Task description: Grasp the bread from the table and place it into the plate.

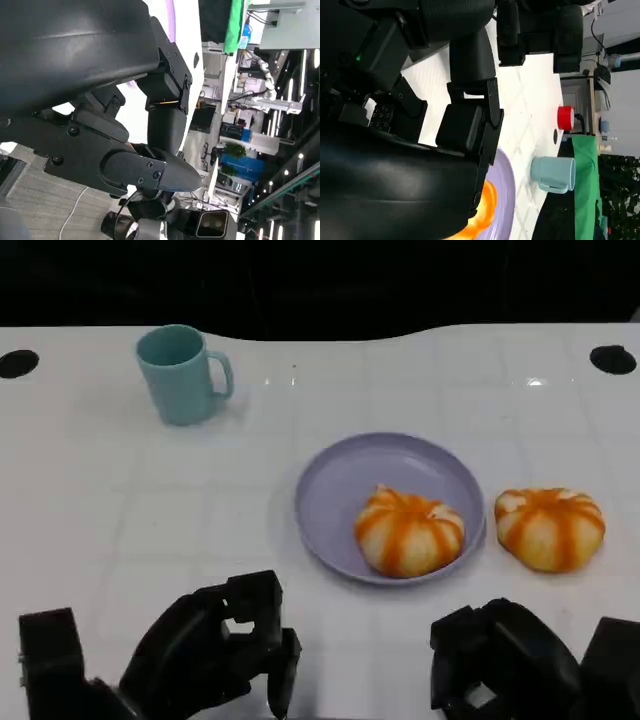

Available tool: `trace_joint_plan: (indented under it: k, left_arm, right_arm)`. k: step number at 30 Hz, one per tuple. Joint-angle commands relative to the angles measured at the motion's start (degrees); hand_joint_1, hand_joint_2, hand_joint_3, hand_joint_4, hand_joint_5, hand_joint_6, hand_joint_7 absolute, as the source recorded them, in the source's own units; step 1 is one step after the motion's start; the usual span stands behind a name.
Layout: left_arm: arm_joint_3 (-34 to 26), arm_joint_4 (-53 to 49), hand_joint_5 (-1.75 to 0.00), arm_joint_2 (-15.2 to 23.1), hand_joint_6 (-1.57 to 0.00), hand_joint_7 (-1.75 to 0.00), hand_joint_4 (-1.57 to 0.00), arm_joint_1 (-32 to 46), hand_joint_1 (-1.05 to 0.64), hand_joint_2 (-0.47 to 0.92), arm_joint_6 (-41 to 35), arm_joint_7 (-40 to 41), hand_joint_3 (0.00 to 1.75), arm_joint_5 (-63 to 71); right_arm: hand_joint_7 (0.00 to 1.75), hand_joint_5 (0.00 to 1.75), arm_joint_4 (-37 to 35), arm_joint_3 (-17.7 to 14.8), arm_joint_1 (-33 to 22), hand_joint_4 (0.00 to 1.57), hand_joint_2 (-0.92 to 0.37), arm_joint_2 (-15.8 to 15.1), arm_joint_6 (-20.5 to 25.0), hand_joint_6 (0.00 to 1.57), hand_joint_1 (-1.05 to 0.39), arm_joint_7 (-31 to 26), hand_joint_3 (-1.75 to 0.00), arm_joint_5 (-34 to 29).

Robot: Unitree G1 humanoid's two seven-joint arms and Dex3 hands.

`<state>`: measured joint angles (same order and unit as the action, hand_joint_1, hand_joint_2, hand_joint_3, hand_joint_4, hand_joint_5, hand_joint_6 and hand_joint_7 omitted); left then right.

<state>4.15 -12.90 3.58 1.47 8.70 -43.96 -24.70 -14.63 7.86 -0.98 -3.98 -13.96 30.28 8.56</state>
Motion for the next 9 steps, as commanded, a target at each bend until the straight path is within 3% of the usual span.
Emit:
trace_joint_plan:
  k: [1, 9]
  left_arm:
    - [-0.7, -0.6, -1.75, 0.5, -0.82, -1.75, -0.98, -0.4, -0.72, 0.92, 0.2, -0.6, 0.2, 0.4]
    - [-1.0, -1.4, -1.75, 0.2, -0.81, -1.75, -0.98, -0.7, -0.72, 0.92, 1.0, -1.1, 0.21, 0.3]
  right_arm:
    - [0.93, 1.24, -0.5, -0.6, 0.5, 1.54, -0.19, -0.6, -0.6, 1.57, -1.05, -0.2, -1.12, -0.1]
    - [0.93, 1.25, -1.2, -0.5, 0.7, 1.54, -0.2, -0.5, -1.4, 1.57, -1.05, -0.3, -1.11, -0.3]
